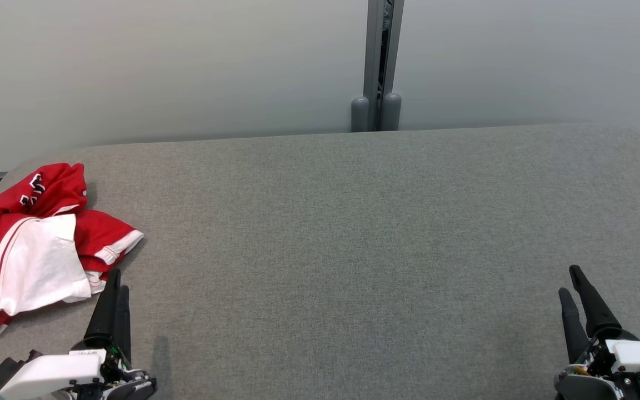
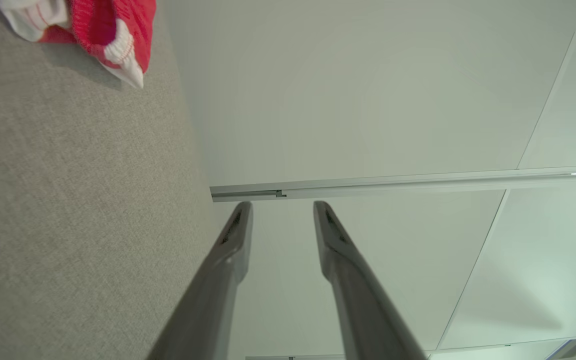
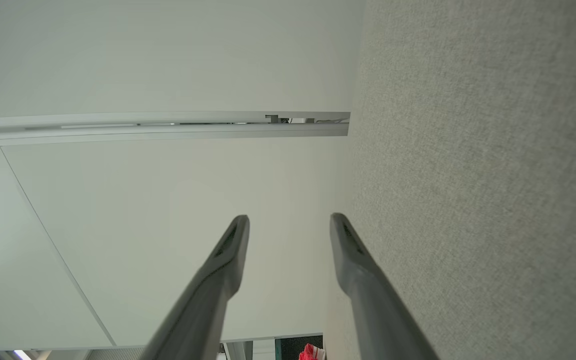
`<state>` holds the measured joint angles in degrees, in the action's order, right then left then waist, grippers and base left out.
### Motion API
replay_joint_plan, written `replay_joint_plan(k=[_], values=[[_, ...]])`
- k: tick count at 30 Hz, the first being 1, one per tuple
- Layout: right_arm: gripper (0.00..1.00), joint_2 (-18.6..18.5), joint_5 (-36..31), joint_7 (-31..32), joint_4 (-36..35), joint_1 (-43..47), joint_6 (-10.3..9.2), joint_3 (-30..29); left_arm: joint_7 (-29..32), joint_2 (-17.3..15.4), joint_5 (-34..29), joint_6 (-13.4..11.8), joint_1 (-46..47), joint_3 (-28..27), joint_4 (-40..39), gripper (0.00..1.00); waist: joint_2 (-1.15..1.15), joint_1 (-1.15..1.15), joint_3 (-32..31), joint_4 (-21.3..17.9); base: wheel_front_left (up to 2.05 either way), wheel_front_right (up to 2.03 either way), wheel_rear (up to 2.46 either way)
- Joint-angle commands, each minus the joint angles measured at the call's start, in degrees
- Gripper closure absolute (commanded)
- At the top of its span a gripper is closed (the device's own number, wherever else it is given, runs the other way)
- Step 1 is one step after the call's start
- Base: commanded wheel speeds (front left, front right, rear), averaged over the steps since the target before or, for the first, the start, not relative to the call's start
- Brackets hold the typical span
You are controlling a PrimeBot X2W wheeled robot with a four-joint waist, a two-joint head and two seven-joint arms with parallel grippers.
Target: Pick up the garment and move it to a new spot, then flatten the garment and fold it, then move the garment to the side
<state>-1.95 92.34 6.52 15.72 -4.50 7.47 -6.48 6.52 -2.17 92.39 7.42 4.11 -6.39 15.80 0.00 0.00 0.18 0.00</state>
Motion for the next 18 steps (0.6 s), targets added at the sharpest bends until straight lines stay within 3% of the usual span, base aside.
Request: replay_joint_plan(k=[1, 18], values=[[0.00, -0.18, -0.18, -0.39, -0.74, -0.46, 0.01, 0.31, -0.45, -0.15, -0.02, 0.00, 0.57, 0.20, -0.55, 0.00, 0.00, 0.00, 0.00, 0.00, 0.00, 0.00, 0.00], [0.00, -0.94, -5.30, -4.97, -6.06, -1.35, 0.02, 4.09, -4.96, -0.52, -4.68, -0.35, 1.43, 2.46, -3.53, 0.00, 0.00, 0.00, 0.05, -0.10, 0.00, 0.00, 0.00]])
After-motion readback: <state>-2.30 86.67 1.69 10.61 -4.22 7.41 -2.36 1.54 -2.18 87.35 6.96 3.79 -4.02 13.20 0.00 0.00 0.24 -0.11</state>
